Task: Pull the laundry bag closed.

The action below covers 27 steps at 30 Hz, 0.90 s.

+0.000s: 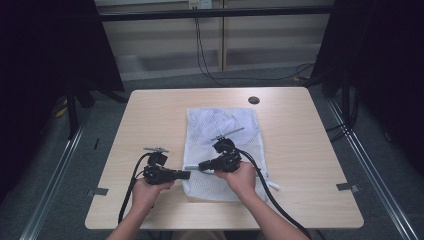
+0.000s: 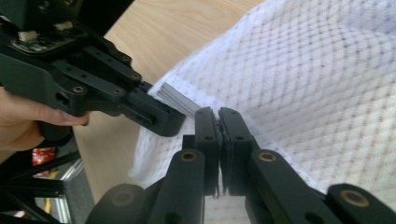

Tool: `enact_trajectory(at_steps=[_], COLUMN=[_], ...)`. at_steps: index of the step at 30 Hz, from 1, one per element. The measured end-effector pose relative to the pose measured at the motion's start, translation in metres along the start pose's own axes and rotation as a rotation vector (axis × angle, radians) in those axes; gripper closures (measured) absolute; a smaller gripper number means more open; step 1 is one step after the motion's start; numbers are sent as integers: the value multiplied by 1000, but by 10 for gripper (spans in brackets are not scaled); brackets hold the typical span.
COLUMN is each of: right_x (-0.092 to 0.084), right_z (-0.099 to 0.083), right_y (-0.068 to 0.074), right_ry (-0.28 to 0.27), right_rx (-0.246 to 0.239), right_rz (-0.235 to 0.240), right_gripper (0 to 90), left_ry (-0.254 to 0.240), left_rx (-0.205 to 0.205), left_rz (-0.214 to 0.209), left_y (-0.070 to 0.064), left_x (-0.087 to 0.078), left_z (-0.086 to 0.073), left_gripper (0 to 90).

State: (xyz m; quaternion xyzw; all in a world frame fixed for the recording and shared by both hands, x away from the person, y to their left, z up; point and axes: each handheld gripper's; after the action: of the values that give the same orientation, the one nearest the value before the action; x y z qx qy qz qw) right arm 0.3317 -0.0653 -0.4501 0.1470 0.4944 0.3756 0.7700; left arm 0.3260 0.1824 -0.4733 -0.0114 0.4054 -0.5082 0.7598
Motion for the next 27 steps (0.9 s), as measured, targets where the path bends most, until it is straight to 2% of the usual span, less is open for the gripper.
enact_trajectory(at_steps=[1, 17, 22, 23, 27], right_x=[-1, -5, -10, -10, -13], right_z=[0, -1, -4, -4, -4], right_y=[0, -1, -8, -8, -8], right_ry=[1, -8, -14, -16, -20], right_rx=[5, 6, 26, 21, 17], right_rz=[0, 10, 9, 6, 5], right_gripper=[871, 871, 871, 871, 871], left_ry=[-6, -1, -13, -1, -8], left_rx=[-8, 7, -6, 12, 9], left_rz=[4, 0, -5, -5, -7], left_y=[-2, -3, -2, -2, -3], left_x=[0, -2, -4, -4, -3], left_z=[0, 2, 2, 2, 3], left_gripper=[883, 883, 883, 883, 882])
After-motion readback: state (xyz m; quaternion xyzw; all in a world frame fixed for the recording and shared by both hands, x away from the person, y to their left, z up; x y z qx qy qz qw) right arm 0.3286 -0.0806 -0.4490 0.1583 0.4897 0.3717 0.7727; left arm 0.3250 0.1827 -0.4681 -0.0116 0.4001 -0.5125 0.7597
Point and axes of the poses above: each handheld gripper's, and its own axes: x roughly forward along the jaws, z roughly out of its top, y roughly to its left, and after that the axes turned 12 degrees about x, right-handed
